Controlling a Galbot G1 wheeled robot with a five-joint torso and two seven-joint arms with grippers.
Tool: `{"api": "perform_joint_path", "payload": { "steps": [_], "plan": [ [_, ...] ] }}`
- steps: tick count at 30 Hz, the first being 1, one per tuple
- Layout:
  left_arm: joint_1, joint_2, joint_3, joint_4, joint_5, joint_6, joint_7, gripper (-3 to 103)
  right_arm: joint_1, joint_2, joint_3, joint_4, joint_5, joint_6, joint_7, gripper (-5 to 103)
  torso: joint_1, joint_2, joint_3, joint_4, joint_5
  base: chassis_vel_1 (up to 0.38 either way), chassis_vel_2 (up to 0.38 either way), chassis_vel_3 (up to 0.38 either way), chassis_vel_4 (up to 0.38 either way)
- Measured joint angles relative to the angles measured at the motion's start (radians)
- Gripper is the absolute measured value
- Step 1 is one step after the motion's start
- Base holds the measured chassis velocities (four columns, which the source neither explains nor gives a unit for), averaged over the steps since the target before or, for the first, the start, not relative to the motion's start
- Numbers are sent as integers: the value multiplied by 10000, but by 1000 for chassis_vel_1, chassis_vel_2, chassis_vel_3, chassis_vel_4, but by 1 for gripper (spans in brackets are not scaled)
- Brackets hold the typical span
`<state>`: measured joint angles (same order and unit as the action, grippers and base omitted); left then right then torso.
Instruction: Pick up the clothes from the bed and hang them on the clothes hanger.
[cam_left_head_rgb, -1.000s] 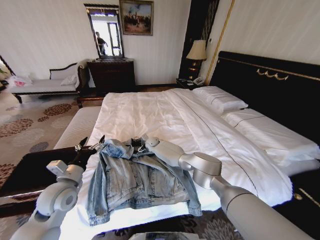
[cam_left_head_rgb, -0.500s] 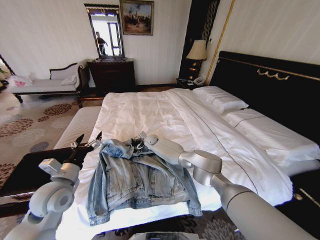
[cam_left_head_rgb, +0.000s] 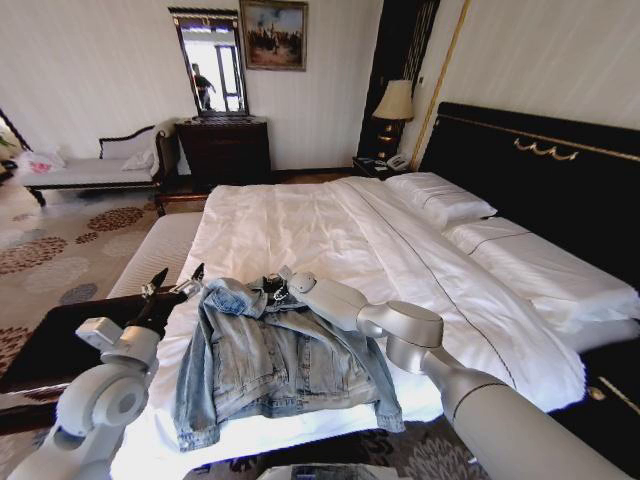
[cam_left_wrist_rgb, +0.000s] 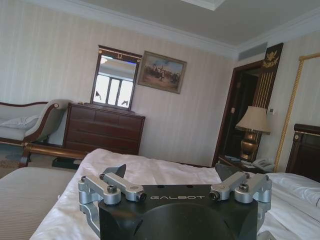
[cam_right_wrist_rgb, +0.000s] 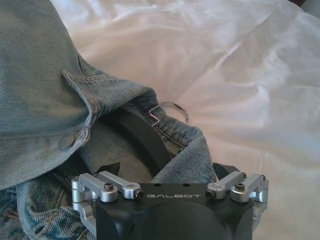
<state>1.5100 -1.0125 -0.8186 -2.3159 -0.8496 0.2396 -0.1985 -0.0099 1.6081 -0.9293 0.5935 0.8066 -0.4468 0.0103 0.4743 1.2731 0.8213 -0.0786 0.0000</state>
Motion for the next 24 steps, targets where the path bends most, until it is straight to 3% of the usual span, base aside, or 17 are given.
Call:
{"api": "perform_joint_path", "payload": {
  "steps": [18,24],
  "plan": [
    [-19,-25,54,1,34,13,0,100,-69,0,-106,24,-11,104,81,100,-3,0,-1,0,0,-41,44,38,-42],
    [-24,0,-38,-11,-48,23,0,100,-134,-2,-222,261,186,-827,-18,100,10,-4,3,-2,0,-97,95,88,-113]
  ]
}}
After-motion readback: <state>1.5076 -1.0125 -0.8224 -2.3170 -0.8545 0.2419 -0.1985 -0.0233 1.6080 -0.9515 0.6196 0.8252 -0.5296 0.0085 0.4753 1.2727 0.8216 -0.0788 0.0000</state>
